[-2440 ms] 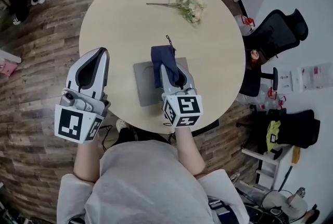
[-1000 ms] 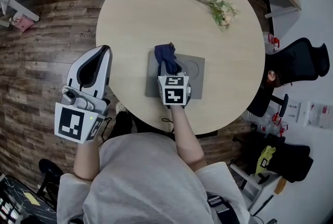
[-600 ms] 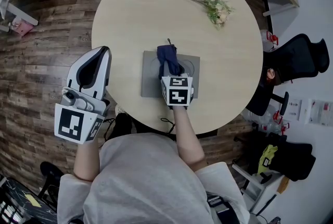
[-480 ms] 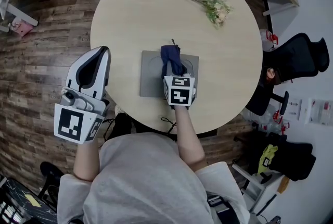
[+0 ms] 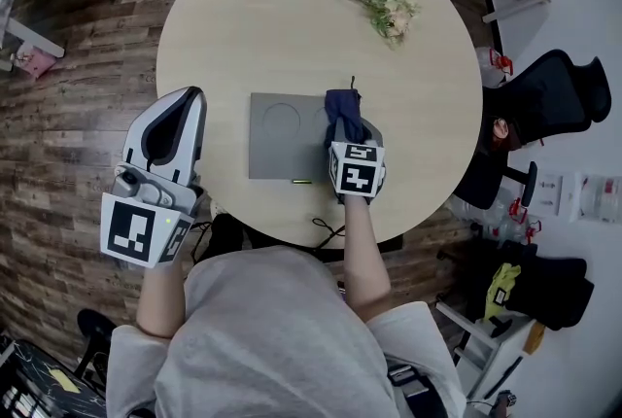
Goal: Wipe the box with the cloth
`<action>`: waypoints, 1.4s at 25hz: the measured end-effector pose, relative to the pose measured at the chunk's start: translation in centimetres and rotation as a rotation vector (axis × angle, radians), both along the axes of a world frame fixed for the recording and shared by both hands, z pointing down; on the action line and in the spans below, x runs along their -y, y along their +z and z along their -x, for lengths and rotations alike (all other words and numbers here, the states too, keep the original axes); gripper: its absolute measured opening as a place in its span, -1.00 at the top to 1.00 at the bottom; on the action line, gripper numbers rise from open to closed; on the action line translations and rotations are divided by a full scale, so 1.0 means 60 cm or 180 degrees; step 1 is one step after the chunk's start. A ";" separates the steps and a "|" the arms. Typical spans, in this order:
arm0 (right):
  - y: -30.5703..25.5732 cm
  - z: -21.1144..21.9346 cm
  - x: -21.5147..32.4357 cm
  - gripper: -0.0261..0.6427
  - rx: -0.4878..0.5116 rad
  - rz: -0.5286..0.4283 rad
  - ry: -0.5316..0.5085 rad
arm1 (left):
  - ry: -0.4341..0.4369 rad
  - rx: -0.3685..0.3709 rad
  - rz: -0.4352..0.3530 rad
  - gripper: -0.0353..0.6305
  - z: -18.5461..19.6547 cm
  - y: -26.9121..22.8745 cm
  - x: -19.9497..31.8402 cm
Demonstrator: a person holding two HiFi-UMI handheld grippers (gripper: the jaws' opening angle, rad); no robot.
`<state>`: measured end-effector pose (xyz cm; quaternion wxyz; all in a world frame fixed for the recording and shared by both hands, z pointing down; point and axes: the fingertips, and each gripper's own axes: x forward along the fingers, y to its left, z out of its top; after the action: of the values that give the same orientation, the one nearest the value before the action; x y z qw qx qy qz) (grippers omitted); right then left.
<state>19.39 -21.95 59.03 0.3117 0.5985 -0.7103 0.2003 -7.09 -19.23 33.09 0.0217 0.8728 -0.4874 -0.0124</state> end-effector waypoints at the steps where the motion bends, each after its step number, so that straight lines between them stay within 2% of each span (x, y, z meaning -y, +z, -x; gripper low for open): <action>1: -0.001 -0.002 -0.002 0.68 0.0002 -0.0002 0.0004 | 0.0013 0.0007 -0.0007 0.87 -0.004 -0.001 0.000; 8: -0.001 -0.054 -0.019 0.68 -0.0051 0.0007 0.0172 | 0.0036 0.0019 -0.0023 0.87 -0.014 -0.005 -0.001; 15: -0.016 -0.041 -0.024 0.68 0.0024 -0.0020 0.0201 | 0.0110 0.0020 -0.0053 0.87 -0.017 -0.013 -0.001; 21: -0.055 0.065 -0.048 0.68 0.0348 -0.0152 -0.0057 | 0.0139 -0.0021 -0.0062 0.87 -0.007 -0.015 -0.006; 25: -0.059 0.152 -0.075 0.68 0.0555 -0.0114 -0.0280 | 0.0163 -0.0039 -0.0068 0.87 0.004 -0.018 -0.011; 31: -0.049 0.266 -0.114 0.68 0.0712 -0.0006 -0.0572 | 0.0187 -0.0034 -0.0060 0.87 0.027 -0.018 -0.021; 35: -0.024 0.309 -0.131 0.68 0.0639 0.0103 -0.0676 | 0.0205 -0.0030 -0.0052 0.87 0.043 -0.015 -0.029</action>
<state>0.84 -14.11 57.59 0.2682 0.4919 -0.7939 0.2364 -9.68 -17.49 32.16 0.0172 0.8881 -0.4588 -0.0198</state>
